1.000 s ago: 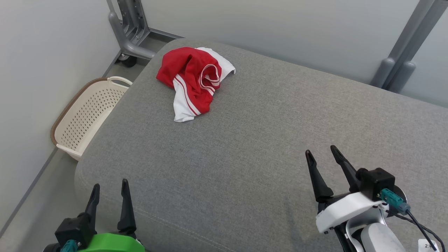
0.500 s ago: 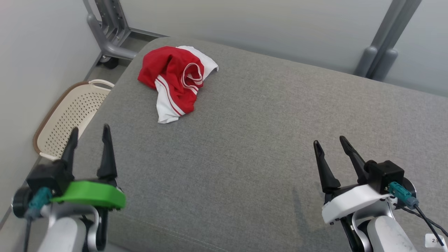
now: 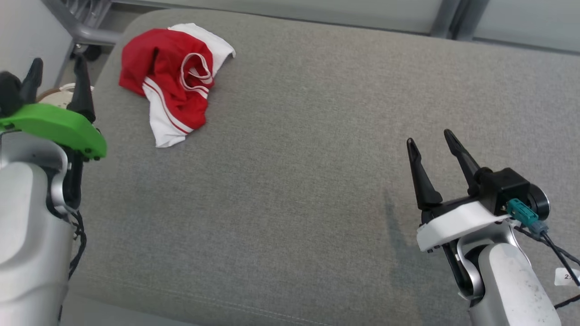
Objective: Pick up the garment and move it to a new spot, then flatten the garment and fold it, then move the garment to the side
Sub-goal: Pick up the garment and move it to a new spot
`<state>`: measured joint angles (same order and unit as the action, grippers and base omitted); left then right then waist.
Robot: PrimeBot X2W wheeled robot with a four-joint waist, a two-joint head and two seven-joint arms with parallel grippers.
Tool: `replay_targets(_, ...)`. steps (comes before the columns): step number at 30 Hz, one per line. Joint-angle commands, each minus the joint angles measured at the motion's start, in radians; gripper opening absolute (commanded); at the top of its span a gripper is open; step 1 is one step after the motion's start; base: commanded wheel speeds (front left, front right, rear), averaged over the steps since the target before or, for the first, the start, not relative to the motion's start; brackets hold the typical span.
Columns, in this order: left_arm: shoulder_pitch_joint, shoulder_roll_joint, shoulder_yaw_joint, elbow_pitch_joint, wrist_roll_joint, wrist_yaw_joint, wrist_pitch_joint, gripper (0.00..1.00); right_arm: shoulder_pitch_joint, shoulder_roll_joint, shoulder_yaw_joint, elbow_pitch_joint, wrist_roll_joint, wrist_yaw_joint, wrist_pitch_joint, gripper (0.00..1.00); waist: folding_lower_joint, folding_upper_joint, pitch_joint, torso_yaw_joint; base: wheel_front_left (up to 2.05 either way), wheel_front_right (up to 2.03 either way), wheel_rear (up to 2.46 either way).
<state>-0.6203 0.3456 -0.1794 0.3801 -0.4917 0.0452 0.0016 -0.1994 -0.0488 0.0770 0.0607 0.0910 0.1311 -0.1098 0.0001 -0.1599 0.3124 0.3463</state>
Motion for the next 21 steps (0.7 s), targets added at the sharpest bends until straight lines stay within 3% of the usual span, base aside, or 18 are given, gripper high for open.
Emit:
replay_targets(1, -0.067, 0.008, 0.004, 0.085, -0.009, -0.01, 0.02, 1.0, -0.028, -0.004, 0.0, -0.019, -0.02, -0.001, 0.009, 1.0, -0.0001, 0.0, 0.117, -0.096, 0.0, 0.0, 0.0)
replay_targets(11, -0.236, 0.022, -0.016, 0.4, -0.002, -0.045, 0.037, 1.0, -0.079, -0.003, -0.022, -0.069, -0.067, -0.001, 0.031, 1.0, -0.0001, 0.0, 0.253, -0.18, 0.0, 0.0, 0.0)
replay_targets(16, -0.282, 0.01, -0.027, 0.496, -0.008, -0.068, 0.026, 1.0, -0.081, -0.003, -0.035, -0.096, -0.089, -0.001, 0.045, 1.0, -0.0001, 0.0, 0.298, -0.192, 0.0, 0.0, 0.0)
replay_targets(21, -0.315, 0.005, -0.029, 0.594, -0.012, -0.058, 0.025, 1.0, -0.082, -0.003, -0.04, -0.122, -0.107, -0.001, 0.059, 1.0, -0.0001, 0.0, 0.324, -0.194, 0.0, 0.0, 0.0)
